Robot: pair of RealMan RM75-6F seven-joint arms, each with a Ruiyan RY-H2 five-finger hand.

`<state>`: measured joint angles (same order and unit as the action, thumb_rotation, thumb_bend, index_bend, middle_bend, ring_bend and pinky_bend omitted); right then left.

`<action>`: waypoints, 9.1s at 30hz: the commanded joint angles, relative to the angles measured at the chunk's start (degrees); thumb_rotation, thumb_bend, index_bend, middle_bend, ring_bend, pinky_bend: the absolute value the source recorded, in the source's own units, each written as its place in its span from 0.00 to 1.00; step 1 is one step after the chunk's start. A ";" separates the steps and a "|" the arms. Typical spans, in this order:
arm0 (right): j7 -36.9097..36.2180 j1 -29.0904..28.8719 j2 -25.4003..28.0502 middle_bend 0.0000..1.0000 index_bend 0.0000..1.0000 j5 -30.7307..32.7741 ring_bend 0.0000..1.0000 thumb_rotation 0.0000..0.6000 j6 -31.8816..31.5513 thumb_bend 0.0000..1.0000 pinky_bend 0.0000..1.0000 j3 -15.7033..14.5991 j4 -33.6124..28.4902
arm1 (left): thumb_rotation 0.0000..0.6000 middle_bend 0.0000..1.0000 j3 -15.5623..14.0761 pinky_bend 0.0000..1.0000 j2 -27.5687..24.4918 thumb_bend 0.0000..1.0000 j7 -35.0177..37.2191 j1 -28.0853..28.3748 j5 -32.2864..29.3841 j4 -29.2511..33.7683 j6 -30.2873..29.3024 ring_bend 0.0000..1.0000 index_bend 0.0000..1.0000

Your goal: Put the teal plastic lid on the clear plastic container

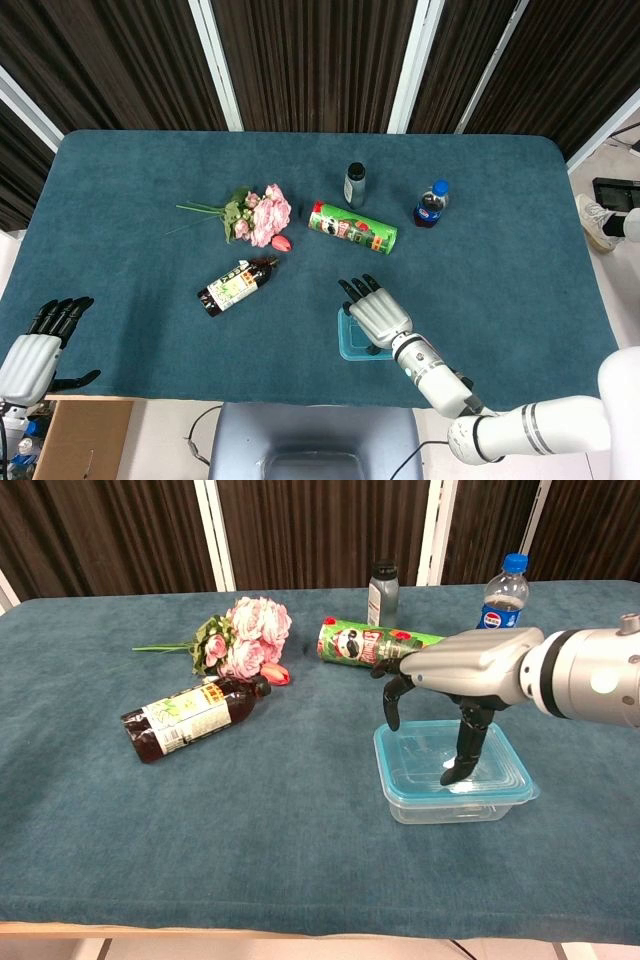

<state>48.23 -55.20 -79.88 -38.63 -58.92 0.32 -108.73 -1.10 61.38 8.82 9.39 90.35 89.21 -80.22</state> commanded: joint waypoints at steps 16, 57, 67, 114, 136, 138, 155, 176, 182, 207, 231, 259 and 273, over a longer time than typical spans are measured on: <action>1.55 -1.98 -1.13 0.10 0.47 4.14 0.00 1.00 -0.45 0.15 0.00 -0.06 0.45 | 1.00 0.09 -0.20 0.07 -0.07 0.44 0.35 0.04 0.21 -0.13 0.08 0.06 0.00; 1.02 -2.65 0.34 0.10 0.47 4.44 0.00 1.00 -2.85 0.15 0.00 -1.22 -1.01 | 1.00 0.09 -0.25 0.07 -0.24 0.44 0.80 0.00 0.13 -0.29 0.00 0.06 0.00; -0.18 -1.40 6.06 0.10 0.48 3.18 0.00 1.00 -2.08 0.15 0.00 -2.90 -3.64 | 1.00 0.09 -0.18 0.07 0.17 0.44 -0.52 0.18 -0.12 -0.05 0.42 0.06 0.00; 0.13 -1.32 5.35 0.10 0.48 4.33 0.00 1.00 -0.11 0.15 0.00 -4.84 -1.10 | 1.00 0.09 -0.06 0.07 0.43 0.44 -1.24 0.81 -0.58 0.04 1.44 0.06 0.00; -0.21 -1.28 5.83 0.10 0.48 3.86 0.00 1.00 0.61 0.15 0.00 -5.02 -1.22 | 1.00 0.09 0.02 0.07 0.62 0.44 -1.85 1.09 -0.99 0.08 1.99 0.06 0.00; -0.23 -1.28 5.93 0.10 0.47 3.79 0.00 1.00 0.73 0.15 0.00 -5.13 -1.20 | 1.00 0.09 0.04 0.07 0.61 0.44 -1.87 1.10 -1.02 0.09 2.00 0.06 0.00; -0.27 -1.06 6.33 0.10 0.47 2.91 0.00 1.00 1.22 0.15 0.00 -6.11 -1.35 | 1.00 0.09 0.03 0.07 0.66 0.44 -2.06 1.31 -1.07 0.20 2.31 0.06 0.00; -0.62 -0.74 6.11 0.10 0.48 2.50 0.00 1.00 0.97 0.15 0.00 -6.02 -1.25 | 1.00 0.09 0.04 0.07 0.72 0.44 -2.16 1.36 -1.11 0.16 2.28 0.06 0.00; -0.50 -0.57 5.82 0.10 0.48 2.47 0.00 1.00 1.06 0.15 0.00 -6.36 -0.73 | 1.00 0.09 0.07 0.07 0.71 0.44 -2.11 1.42 -1.16 0.14 2.37 0.06 0.00; -1.28 0.45 4.74 0.10 0.48 0.81 0.00 1.00 2.02 0.15 0.00 -7.15 0.72 | 1.00 0.08 0.15 0.07 0.74 0.44 -2.00 1.70 -1.20 0.00 2.60 0.05 0.00; -2.24 1.60 4.78 0.10 0.48 -1.28 0.00 1.00 0.46 0.15 0.00 -6.47 1.03 | 1.00 0.08 0.21 0.07 0.55 0.44 -1.34 1.62 -1.17 -0.05 2.25 0.05 0.00; -34.19 41.08 12.41 0.00 0.13 -41.78 0.00 1.00 -37.03 0.15 0.00 -15.39 13.82 | 1.00 0.02 0.10 0.07 1.79 0.44 -4.06 -0.52 1.38 0.05 -3.21 0.02 0.00; -37.76 44.79 12.53 0.00 0.12 -45.58 0.00 1.00 -34.06 0.15 0.00 -11.42 17.78 | 1.00 0.01 0.15 0.07 2.29 0.44 -5.82 -0.98 1.23 0.54 -3.54 0.01 0.00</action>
